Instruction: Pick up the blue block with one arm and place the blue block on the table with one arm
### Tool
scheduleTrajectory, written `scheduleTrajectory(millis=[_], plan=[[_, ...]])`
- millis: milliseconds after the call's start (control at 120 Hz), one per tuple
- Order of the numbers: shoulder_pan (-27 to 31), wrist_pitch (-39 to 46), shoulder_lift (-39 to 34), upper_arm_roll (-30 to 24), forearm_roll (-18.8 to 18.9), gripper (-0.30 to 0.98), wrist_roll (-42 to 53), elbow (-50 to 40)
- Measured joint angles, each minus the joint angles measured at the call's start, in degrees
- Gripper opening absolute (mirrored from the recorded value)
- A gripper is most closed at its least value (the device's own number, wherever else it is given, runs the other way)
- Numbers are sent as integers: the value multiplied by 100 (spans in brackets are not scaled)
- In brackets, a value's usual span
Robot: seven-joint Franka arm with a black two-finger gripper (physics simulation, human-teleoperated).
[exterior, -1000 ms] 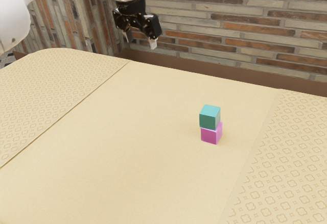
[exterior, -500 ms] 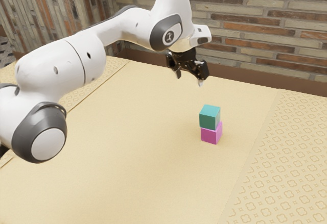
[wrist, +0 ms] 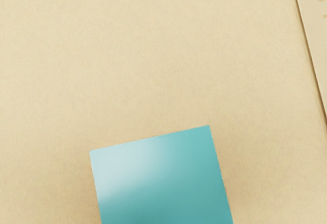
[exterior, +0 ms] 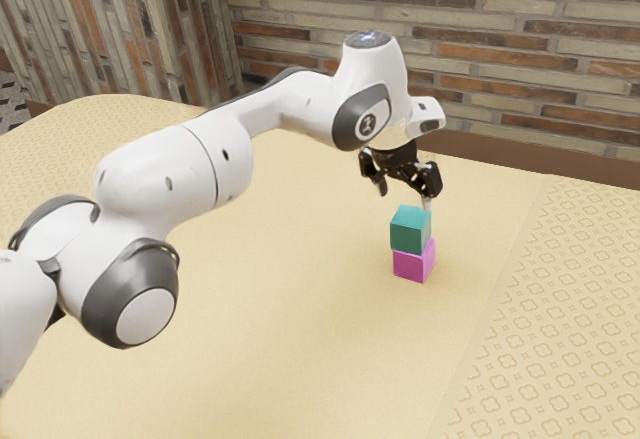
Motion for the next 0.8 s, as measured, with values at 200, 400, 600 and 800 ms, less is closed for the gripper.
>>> scheduleTrajectory(millis=[200,400,600,800], plan=[[71,164,203,-19,-49,69,-90,51],[47,306,305,-19,-160,69,-158,52],[37,380,382,-22,-187,69,-209,52],[41,409,511,-30,-197,69,-248,59]])
